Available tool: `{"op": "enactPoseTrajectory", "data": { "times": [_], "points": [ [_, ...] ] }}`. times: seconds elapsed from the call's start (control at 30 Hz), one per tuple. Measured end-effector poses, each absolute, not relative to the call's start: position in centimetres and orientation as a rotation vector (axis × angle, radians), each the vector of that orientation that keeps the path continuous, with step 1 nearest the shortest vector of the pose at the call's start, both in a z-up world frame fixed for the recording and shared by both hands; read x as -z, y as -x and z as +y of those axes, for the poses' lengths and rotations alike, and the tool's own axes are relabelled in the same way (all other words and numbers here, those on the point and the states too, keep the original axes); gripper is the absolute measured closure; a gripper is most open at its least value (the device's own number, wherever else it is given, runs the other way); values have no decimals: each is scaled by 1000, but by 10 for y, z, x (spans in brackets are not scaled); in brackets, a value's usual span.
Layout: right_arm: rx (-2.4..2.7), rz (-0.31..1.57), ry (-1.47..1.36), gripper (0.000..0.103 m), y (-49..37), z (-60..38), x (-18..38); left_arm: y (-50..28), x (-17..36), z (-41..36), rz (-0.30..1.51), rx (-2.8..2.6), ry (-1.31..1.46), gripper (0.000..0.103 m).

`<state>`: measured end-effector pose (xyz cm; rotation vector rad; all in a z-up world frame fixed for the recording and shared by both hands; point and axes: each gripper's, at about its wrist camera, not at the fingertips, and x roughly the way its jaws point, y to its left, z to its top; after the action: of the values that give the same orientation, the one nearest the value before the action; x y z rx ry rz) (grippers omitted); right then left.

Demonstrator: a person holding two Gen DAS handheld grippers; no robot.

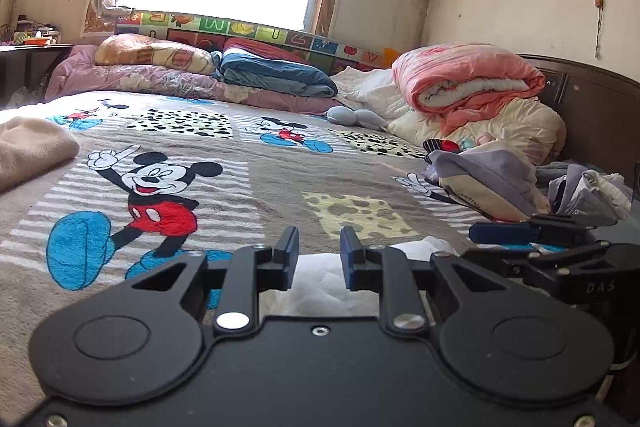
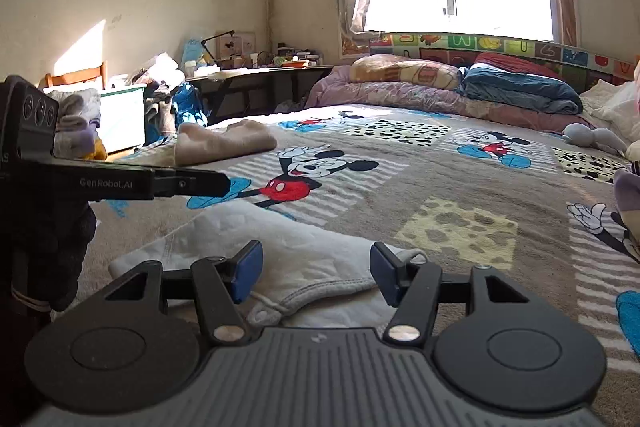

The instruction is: Fold clothes

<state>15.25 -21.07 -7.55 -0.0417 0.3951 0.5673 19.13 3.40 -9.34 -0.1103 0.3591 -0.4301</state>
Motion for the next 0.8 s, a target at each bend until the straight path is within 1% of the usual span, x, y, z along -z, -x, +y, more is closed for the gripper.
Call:
{"op": "enactPoseTrajectory", "data": {
  "times": [0.1, 0.17, 0.23, 0.6, 0.8],
  "points": [
    [-545, 370, -16, 47, -161, -219, 72, -201, 109, 25, 451, 422, 48, 84],
    [-538, 400, -9, 47, -167, -215, 83, -203, 124, 18, 484, 397, -40, 84],
    [-535, 410, -10, 46, -167, -214, 90, -202, 131, 14, 480, 391, -93, 84],
    [-523, 460, -15, 46, -167, -205, 127, -205, 145, 5, 469, 347, -109, 84],
    [-481, 476, 29, 45, -158, -197, 111, -187, 132, 11, 420, 336, -74, 83]
  ]
}}
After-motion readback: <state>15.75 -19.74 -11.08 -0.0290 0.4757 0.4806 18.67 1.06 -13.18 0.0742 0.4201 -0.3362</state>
